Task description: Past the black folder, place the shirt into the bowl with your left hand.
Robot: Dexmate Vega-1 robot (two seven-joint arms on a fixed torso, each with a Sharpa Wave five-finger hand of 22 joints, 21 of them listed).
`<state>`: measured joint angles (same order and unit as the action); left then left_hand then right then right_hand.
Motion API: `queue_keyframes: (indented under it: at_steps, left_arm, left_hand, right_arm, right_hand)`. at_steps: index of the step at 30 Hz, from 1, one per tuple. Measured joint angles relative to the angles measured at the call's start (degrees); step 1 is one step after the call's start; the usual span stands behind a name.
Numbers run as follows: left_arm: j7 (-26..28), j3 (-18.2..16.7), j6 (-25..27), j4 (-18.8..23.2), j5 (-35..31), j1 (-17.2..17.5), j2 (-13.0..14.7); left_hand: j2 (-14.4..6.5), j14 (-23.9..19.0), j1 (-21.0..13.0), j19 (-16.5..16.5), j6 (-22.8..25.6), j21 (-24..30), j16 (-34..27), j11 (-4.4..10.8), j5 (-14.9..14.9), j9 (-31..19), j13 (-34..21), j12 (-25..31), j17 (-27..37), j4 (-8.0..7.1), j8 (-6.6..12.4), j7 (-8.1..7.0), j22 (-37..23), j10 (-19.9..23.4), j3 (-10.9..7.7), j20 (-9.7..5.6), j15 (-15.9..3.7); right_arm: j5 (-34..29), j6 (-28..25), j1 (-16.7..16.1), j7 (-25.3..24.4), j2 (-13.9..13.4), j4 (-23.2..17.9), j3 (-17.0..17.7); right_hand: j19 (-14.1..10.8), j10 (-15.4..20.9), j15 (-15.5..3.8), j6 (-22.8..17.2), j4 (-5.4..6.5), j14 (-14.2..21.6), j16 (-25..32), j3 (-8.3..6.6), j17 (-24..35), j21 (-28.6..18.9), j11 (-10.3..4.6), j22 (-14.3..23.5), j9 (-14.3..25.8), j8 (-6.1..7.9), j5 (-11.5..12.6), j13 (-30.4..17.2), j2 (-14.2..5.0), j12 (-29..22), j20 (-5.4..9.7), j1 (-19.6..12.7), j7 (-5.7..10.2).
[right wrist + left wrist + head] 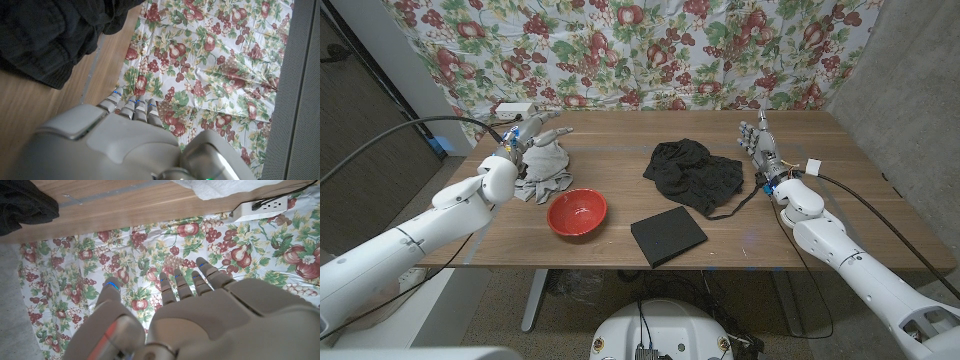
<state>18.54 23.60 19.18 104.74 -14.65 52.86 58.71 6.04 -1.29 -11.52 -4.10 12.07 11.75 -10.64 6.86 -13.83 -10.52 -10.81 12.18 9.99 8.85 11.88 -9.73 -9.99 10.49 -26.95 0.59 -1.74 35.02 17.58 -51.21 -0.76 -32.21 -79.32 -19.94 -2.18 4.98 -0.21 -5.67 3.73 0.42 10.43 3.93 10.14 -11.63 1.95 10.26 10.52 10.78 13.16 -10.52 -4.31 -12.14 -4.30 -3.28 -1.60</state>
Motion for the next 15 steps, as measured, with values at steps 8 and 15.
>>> queue_keyframes:
  at_steps: [8, 15]
  left_arm:
    - [-0.65, 0.26, -1.68, -1.07, -1.69, -0.26, 1.2]
    - [-1.91, 0.71, -3.0, -1.99, -3.6, -1.01, 2.08]
  left_hand:
    - [0.1, 0.01, -0.34, 0.0, 0.11, 0.0, 0.0, 0.0, 0.0, 0.0, 0.0, 0.0, 0.0, 0.0, 0.0, -0.11, 0.14, 0.0, 0.0, 0.0, 0.0]
    - [0.15, 0.01, -1.21, -0.01, 0.1, 0.0, 0.0, 0.22, -0.6, 0.0, 0.01, 0.0, 0.0, 0.49, 0.0, -0.11, 0.14, -0.23, 0.01, 0.01, 0.0]
  right_arm:
    - [0.0, 0.06, -0.38, -0.22, 0.09, -0.17, -0.04]
    - [0.0, 0.16, -0.77, -0.51, 0.1, -0.57, -0.04]
  right_hand:
    - [0.0, 0.0, 0.0, -0.07, 0.0, 0.0, 0.0, 0.0, 0.0, 0.0, 0.0, 0.0, 0.0, 0.0, 0.0, 0.0, 0.0, 0.0, 0.0, 0.0, 0.07]
    - [0.0, 0.02, 0.0, -0.06, 0.0, 0.0, 0.0, 0.0, 0.0, 0.0, -0.02, 0.0, 0.0, 0.0, 0.0, 0.0, 0.0, 0.0, 0.0, 0.0, 0.06]
